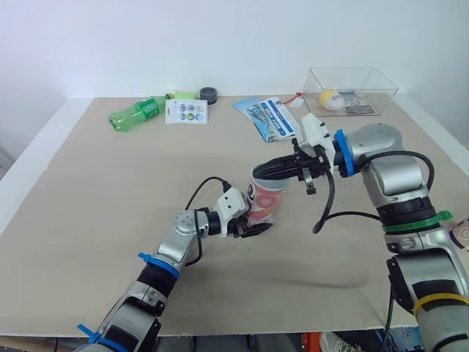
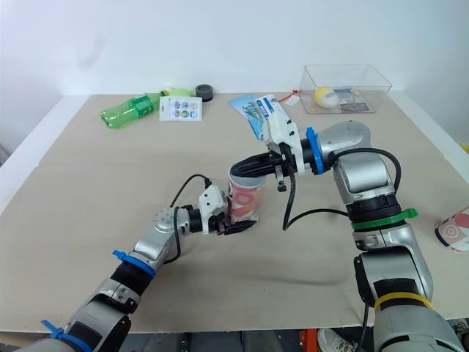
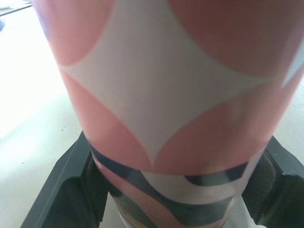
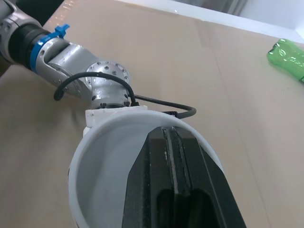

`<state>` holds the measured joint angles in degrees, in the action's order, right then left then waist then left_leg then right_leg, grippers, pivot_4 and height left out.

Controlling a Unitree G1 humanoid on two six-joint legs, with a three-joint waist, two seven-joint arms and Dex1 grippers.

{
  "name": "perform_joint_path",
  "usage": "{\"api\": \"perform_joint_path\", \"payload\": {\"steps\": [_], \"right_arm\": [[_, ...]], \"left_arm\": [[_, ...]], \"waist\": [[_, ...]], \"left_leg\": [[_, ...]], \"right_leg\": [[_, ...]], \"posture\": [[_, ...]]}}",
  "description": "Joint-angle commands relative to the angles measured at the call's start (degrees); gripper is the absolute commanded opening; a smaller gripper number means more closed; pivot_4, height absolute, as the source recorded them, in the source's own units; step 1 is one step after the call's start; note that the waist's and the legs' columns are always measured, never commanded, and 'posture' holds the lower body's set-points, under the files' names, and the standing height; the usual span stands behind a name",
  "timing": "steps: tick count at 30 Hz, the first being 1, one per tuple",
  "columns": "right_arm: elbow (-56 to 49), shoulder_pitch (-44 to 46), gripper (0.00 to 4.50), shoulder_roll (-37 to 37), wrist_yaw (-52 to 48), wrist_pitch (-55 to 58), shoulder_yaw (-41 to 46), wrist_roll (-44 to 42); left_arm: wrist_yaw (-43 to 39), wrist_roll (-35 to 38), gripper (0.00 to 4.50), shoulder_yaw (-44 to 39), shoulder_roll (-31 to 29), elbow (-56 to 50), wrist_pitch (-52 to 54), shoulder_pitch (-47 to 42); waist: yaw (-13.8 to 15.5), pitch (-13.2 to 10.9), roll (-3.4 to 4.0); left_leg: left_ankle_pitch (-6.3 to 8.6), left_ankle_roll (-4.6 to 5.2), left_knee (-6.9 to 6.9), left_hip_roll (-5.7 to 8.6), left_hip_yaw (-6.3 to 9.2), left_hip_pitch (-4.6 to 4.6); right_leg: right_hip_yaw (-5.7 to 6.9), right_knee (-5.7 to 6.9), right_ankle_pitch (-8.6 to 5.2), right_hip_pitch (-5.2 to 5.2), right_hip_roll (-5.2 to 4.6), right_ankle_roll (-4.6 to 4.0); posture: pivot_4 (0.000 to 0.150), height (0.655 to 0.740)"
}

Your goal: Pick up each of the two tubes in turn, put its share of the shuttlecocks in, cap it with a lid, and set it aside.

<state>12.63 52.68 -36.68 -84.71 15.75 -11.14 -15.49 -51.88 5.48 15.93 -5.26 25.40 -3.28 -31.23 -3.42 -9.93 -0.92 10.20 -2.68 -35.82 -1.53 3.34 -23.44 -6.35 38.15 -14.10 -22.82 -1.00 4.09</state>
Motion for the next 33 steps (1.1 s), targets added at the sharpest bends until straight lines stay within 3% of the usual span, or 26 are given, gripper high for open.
{"api": "perform_joint_path", "payload": {"steps": [1, 8, 18, 23, 24, 25, 28, 29, 30, 33], "right_arm": [[0.9, -2.24, 0.03, -0.16, -1.78, 0.07, -5.2, 3.67], [1.55, 2.75, 0.03, -0.96, -4.76, 4.63, -0.27, -1.89], [2.43, 6.74, 0.03, -7.81, -7.79, 7.17, 4.38, -8.8], [3.03, 5.04, 0.03, -8.4, 0.05, 11.55, 13.73, -13.97], [2.97, 4.28, 0.64, -8.04, 2.85, 12.2, 16.45, -15.18], [2.74, 3.38, 0.88, -7.84, 4.86, 12.72, 18.38, -15.93], [-3.6, -8.71, 2.38, -7.22, 11.43, 11.1, 25.39, -16.86], [-5.38, -12.12, 2.55, -6.9, 13.1, 10.12, 26.73, -16.64], [-6.83, -15.29, 3.23, -6.21, 15.13, 9.4, 27.95, -16.49], [-10.88, -25.68, 4.47, -4.62, 17.93, 5.11, 28.34, -14.26]], "left_arm": [[-0.11, 0.15, 3.06, 0.1, 0.17, -0.02, 0.12, 0.24], [0.03, 0.15, 3.06, -0.07, 0.06, 0.18, -0.18, 0.26], [-0.57, 0.13, 3.06, -0.35, -0.45, 1.08, -0.54, -0.2], [-0.34, 0.14, 3.06, -0.81, -0.72, 1.03, -0.98, -0.04], [-0.31, 0.17, 3.06, -0.9, -0.81, 0.92, -1.12, 0.07], [-0.3, 0.24, 3.06, -0.99, -0.87, 0.85, -1.2, 0.16], [-0.78, 1.08, 4.32, -1.6, -1.14, 0.36, -2.31, 0.77], [-0.98, 1.28, 4.42, -1.68, -1.26, 0.19, -2.54, 0.91], [-1.15, 1.39, 4.5, -1.71, -1.44, 0.02, -2.89, 0.98], [-1.98, 1.97, 4.5, -1.98, -2.26, -0.83, -3.32, 0.94]], "waist": [[0.0, 0.02, -0.02], [0.0, 0.0, -0.03], [0.18, -0.03, -0.04], [0.19, -0.06, -0.06], [0.22, -0.08, -0.09], [0.29, -0.08, -0.1], [0.51, -0.1, -0.26], [0.6, -0.1, -0.26], [0.55, -0.11, -0.24], [0.48, -0.1, -0.14]], "left_leg": [[0.0, 0.0, 0.04, 0.0, 0.0, 0.06], [0.0, 0.0, 0.09, 0.0, 0.0, 0.06], [0.01, -0.01, 0.24, 0.01, 0.0, -0.31], [0.01, -0.02, 0.23, 0.01, 0.0, -0.33], [0.01, -0.01, 0.24, 0.01, 0.01, -0.34], [0.01, -0.02, 0.23, 0.01, 0.02, -0.35], [0.01, -0.01, 0.29, 0.01, 0.04, -0.38], [0.02, -0.02, 0.29, 0.01, 0.05, -0.38], [0.02, -0.02, 0.35, 0.01, 0.04, -0.4], [0.03, -0.01, 0.36, 0.02, -0.03, -0.44]], "right_leg": [[0.0, 0.0, -0.05, 0.04, 0.0, -0.07], [-0.01, -0.01, -0.08, 0.05, -0.01, -0.08], [-0.01, -0.06, -0.04, -0.32, -0.02, 0.16], [-0.01, -0.06, -0.04, -0.35, -0.02, 0.16], [0.0, -0.06, -0.03, -0.36, -0.02, 0.15], [0.0, -0.06, -0.03, -0.36, -0.02, 0.15], [0.01, -0.11, -0.05, -0.35, -0.01, 0.15], [0.02, -0.12, -0.07, -0.35, -0.01, 0.15], [0.0, -0.13, -0.1, -0.37, -0.01, 0.17], [-0.07, -0.11, -0.11, -0.47, -0.01, 0.19]], "posture": [[0.15, 0.74], [0.15, 0.74], [0.15, 0.74], [0.15, 0.74], [0.15, 0.74], [0.15, 0.74], [0.15, 0.74], [0.15, 0.74], [0.15, 0.74], [0.15, 0.74]]}}
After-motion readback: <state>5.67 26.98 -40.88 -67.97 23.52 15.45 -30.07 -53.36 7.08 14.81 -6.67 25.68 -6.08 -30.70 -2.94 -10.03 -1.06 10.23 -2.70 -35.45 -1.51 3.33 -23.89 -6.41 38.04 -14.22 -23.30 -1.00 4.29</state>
